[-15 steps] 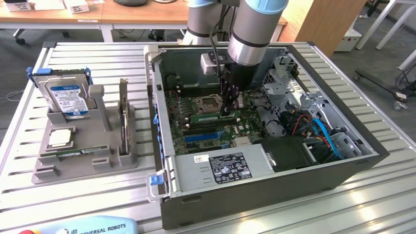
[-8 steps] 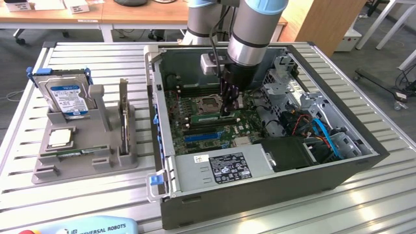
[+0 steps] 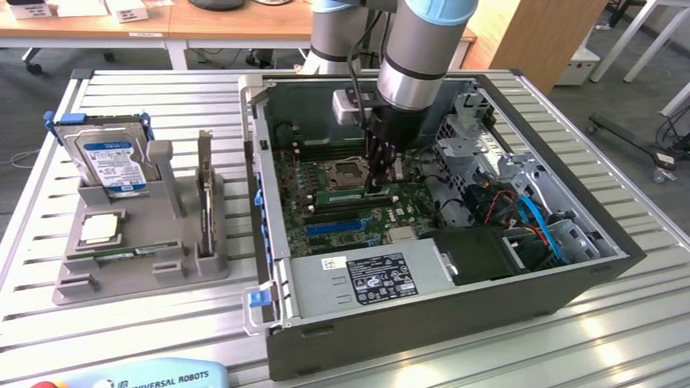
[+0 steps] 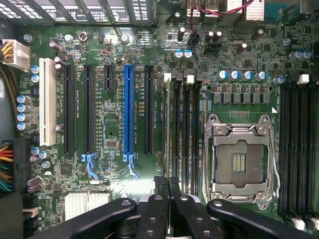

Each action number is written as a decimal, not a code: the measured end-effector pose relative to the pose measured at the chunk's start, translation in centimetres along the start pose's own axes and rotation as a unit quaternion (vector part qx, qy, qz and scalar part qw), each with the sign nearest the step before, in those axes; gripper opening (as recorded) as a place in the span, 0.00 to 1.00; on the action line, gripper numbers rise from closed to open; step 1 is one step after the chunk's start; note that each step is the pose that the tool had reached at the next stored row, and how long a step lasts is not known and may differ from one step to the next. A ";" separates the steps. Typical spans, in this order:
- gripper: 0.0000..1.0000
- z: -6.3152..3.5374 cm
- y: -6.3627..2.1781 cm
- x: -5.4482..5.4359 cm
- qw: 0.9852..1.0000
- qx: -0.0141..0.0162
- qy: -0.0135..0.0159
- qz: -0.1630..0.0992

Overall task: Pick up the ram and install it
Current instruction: 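Insert the ram into the slot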

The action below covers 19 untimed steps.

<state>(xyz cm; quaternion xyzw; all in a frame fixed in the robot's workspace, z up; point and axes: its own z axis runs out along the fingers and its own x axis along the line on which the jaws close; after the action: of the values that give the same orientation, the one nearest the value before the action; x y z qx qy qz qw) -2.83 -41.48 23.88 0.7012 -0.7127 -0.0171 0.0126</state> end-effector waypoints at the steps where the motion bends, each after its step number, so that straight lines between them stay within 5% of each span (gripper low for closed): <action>1: 0.11 0.04 0.00 0.0 1.000 0.000 0.000 0.000; 19: 0.11 0.31 -0.05 0.0 1.000 0.000 0.000 0.000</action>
<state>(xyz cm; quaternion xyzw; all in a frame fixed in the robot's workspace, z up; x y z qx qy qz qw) -2.80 -41.48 23.56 0.7012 -0.7127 -0.0170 0.0127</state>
